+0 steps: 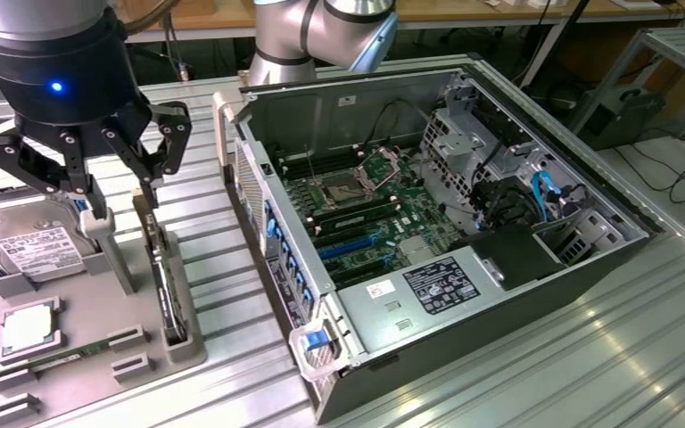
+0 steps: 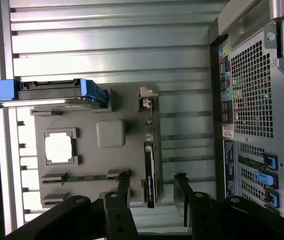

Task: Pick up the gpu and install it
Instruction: 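Pick up the gpu and move the gpu toward the slot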

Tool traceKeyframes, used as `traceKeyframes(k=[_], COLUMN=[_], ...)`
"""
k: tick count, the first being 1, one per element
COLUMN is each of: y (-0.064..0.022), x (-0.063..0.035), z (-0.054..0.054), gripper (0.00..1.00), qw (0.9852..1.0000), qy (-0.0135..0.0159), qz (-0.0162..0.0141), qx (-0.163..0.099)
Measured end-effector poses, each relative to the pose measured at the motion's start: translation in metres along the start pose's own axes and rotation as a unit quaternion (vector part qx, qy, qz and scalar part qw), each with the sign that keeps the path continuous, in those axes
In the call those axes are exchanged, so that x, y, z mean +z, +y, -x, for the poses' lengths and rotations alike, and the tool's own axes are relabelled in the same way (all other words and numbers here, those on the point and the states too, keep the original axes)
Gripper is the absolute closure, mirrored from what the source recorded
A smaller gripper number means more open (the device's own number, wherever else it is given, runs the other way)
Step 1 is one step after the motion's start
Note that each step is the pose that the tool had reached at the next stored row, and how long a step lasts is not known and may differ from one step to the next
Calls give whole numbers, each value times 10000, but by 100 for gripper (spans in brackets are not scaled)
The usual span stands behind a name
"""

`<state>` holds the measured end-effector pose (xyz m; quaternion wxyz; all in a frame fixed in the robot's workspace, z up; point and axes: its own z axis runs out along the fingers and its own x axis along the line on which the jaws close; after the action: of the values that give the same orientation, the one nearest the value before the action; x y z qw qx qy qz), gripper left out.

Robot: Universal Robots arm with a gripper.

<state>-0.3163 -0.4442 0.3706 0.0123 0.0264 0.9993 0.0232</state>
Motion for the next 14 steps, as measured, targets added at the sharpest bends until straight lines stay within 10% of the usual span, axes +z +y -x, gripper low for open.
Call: traceKeyframes(k=[14], y=[-8], x=[142], z=[-3], gripper=[50], qw=[10000], qy=[1], qz=[-1], qx=[0])
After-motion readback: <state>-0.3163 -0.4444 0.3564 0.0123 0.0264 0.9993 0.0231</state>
